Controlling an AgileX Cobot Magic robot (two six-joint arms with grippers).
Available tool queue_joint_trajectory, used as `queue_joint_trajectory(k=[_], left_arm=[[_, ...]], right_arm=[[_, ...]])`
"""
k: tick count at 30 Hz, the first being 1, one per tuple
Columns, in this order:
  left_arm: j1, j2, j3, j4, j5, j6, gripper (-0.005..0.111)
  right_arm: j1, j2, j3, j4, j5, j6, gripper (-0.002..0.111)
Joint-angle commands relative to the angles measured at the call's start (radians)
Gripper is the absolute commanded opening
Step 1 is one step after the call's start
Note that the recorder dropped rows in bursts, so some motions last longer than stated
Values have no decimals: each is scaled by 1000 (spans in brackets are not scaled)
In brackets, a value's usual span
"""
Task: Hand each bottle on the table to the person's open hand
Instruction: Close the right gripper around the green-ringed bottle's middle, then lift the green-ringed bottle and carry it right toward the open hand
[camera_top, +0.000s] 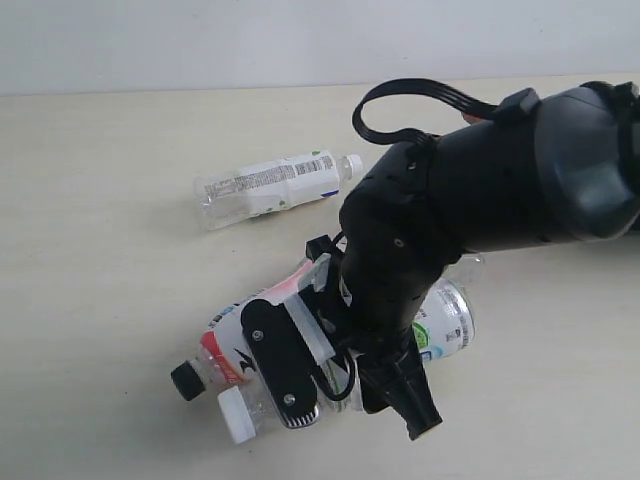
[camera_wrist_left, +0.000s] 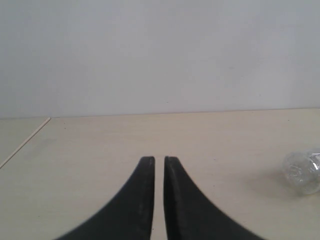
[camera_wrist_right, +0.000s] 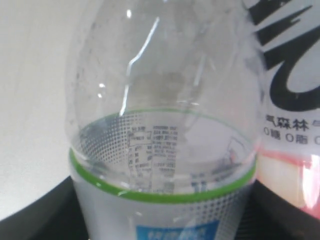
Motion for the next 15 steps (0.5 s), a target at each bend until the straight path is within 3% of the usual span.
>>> queue_joint_trajectory(k=[1,9,15], left_arm=[[3,-6,4,-1,-8,0,10],[3,-6,4,-1,-8,0,10],[3,-6,4,-1,-8,0,10]], right_arm=[[2,-25,0,26,7,3,0],[2,-100,0,50,88,6,0],[2,-212,0,50,177,234,0]])
